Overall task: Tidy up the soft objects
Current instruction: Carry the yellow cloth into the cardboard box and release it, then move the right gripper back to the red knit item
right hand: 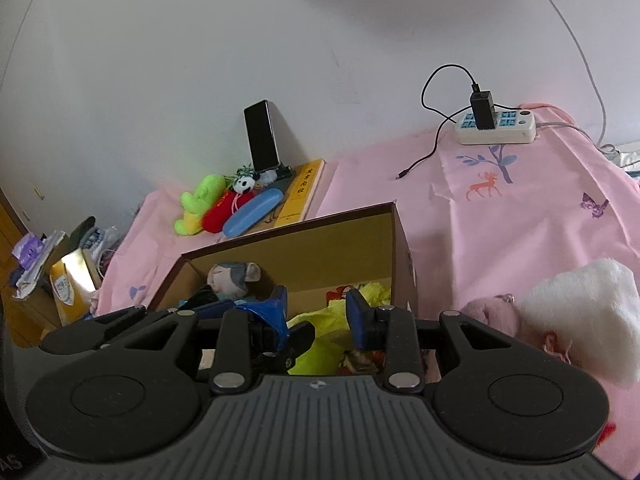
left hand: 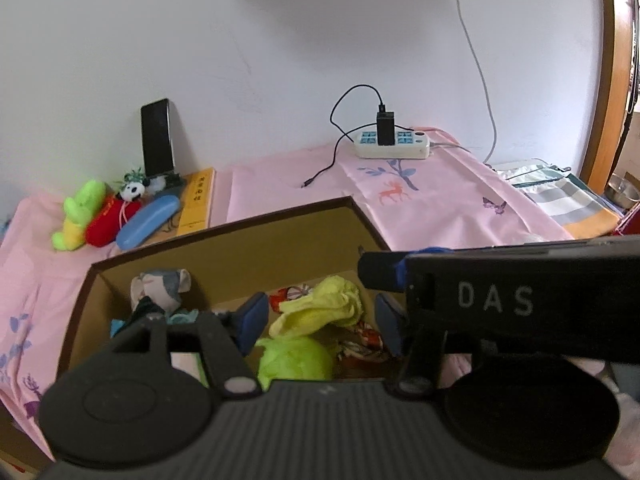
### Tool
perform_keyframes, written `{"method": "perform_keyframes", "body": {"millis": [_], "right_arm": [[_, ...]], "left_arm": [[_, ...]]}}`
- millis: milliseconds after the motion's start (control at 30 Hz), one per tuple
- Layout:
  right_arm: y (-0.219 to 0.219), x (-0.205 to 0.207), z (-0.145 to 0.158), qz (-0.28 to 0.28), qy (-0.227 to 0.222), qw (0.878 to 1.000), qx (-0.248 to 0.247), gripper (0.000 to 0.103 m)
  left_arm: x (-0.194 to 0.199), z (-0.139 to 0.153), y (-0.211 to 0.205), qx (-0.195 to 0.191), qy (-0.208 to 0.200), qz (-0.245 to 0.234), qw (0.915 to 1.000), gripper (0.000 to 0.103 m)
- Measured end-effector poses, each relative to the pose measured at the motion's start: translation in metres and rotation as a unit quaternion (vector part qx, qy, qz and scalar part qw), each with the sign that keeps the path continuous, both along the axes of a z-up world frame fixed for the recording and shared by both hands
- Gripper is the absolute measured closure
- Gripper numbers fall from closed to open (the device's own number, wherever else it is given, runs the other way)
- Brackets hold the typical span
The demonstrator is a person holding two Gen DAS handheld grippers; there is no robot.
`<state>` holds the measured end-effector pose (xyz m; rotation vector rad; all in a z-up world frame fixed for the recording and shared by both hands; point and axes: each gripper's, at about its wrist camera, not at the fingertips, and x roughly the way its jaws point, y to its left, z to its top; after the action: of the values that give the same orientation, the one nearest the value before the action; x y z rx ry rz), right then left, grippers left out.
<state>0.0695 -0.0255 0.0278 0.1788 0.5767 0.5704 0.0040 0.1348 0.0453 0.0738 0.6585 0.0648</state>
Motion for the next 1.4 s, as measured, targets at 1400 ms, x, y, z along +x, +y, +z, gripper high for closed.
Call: {"method": "perform_keyframes", "body": {"millis": [1400], "right_arm": [[-0.058,-0.067,-0.055,-0.045,0.045,0.998,0.022,0.087]], "left_arm": [[-0.058,-0.041,-0.048,-0.006,0.054,-0.003,0.9985,0.044]]}}
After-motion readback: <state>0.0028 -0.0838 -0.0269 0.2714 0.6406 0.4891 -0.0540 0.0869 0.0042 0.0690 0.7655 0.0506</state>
